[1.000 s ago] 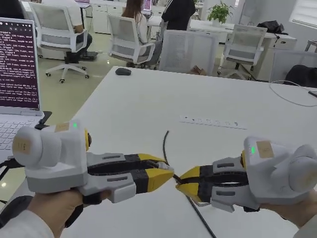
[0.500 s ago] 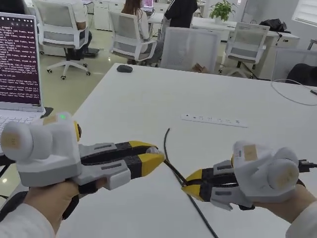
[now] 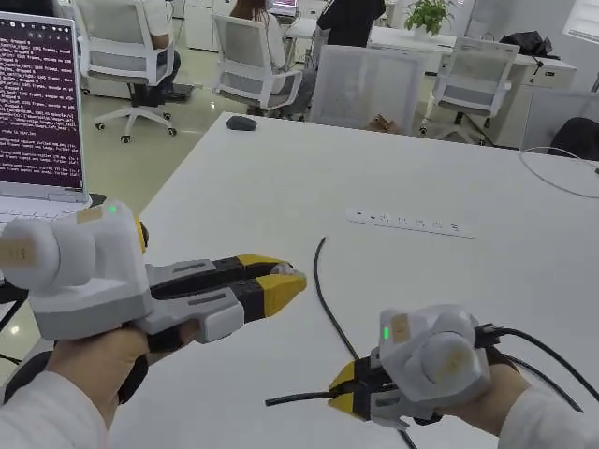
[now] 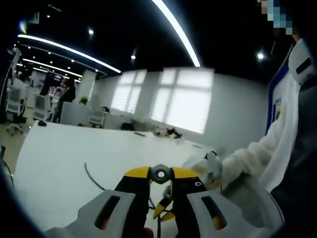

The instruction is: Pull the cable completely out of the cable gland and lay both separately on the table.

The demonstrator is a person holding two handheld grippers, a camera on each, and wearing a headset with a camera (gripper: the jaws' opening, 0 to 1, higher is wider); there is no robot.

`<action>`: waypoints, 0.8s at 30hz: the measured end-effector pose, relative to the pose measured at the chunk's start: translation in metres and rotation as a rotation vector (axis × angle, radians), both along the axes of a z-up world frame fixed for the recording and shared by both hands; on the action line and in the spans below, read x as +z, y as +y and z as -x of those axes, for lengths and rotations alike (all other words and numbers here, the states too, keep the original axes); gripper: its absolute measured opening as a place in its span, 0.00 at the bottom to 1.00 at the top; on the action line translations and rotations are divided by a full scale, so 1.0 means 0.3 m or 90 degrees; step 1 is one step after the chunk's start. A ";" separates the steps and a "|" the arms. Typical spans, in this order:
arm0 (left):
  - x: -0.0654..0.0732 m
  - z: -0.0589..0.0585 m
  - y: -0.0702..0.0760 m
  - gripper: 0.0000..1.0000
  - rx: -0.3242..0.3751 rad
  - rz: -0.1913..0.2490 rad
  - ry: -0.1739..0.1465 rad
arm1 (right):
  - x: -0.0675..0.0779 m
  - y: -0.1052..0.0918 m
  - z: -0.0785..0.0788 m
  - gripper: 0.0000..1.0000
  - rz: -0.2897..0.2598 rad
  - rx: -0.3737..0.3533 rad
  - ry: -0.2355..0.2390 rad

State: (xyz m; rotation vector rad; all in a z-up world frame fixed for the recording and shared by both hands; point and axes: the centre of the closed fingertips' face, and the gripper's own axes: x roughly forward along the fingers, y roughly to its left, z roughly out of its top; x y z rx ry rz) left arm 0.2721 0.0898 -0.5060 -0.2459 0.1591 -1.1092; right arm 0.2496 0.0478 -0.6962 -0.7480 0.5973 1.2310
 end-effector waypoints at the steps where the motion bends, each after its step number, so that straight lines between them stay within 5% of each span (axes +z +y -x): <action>1: -0.003 0.000 0.000 0.16 0.000 -0.001 0.002 | -0.021 0.007 -0.002 0.06 0.003 0.001 0.009; 18: -0.030 0.009 -0.020 0.16 -0.012 -0.017 0.017 | -0.188 0.001 0.006 0.09 0.081 0.010 0.076; 24: -0.042 0.008 -0.020 0.16 -0.013 -0.024 0.023 | -0.204 -0.009 0.023 0.11 0.087 0.009 0.090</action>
